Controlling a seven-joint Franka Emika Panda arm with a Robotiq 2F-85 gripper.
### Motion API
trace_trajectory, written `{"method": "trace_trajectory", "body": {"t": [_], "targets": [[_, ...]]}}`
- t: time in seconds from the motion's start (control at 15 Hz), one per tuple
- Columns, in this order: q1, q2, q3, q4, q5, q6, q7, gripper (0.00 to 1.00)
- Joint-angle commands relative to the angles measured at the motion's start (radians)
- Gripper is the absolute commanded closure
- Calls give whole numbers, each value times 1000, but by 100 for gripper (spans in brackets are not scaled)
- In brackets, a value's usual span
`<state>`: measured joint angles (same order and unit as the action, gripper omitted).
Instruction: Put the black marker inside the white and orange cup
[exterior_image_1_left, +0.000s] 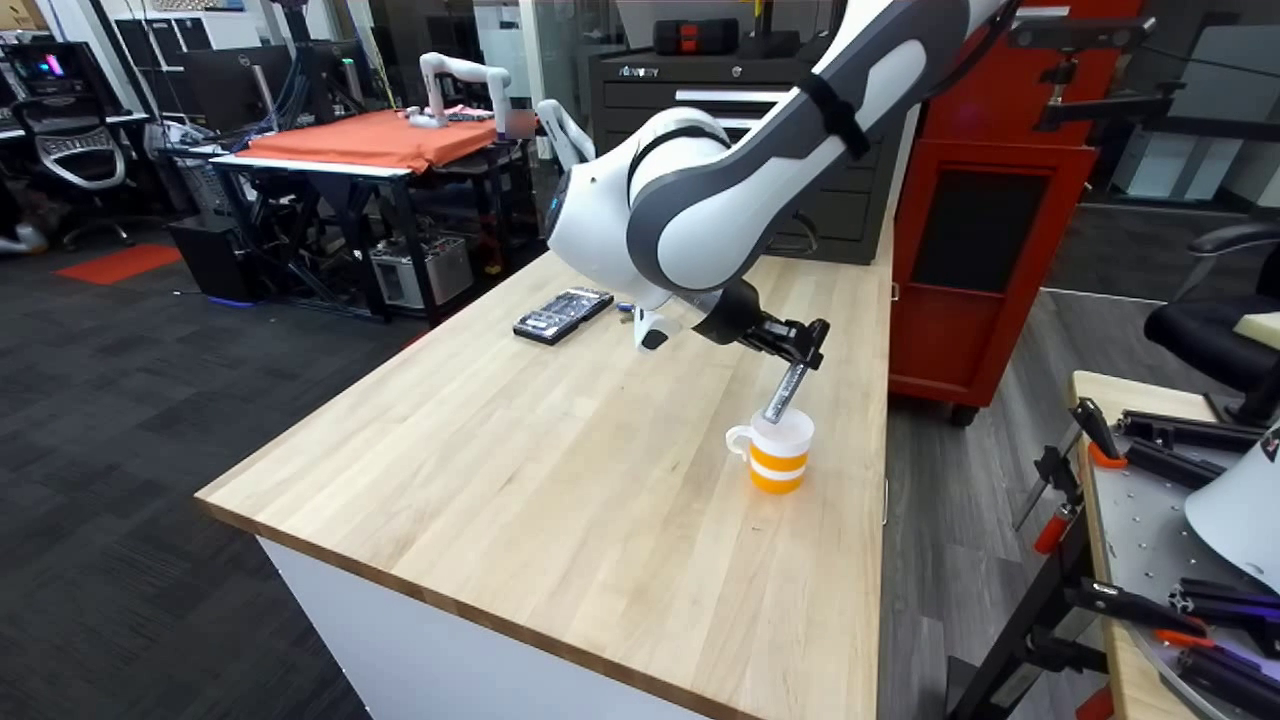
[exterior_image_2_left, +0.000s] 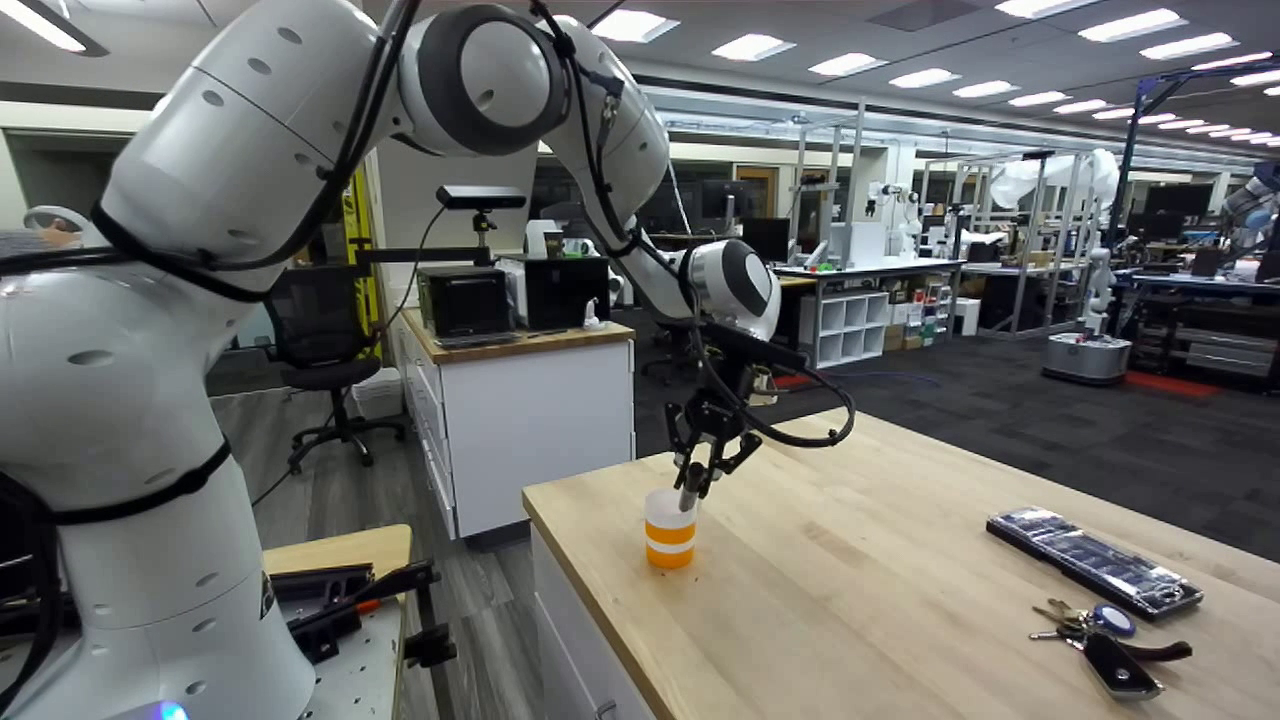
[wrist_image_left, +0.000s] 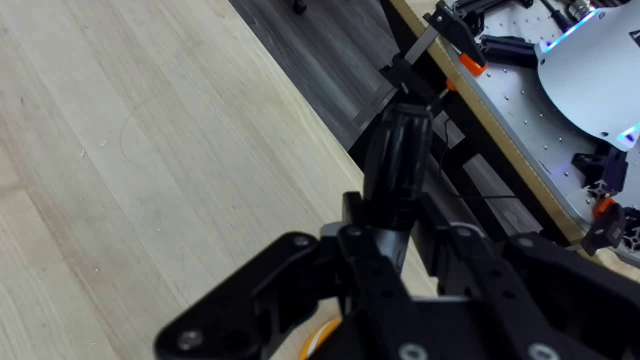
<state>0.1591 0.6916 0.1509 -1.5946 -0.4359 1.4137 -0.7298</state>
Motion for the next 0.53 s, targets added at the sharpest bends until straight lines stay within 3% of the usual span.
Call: {"method": "trace_trajectory", "body": {"t": [0.0, 0.47], "targets": [[21, 53, 1, 76, -36, -98, -24, 93], [27, 120, 23, 139, -9, -175, -24, 93]]}}
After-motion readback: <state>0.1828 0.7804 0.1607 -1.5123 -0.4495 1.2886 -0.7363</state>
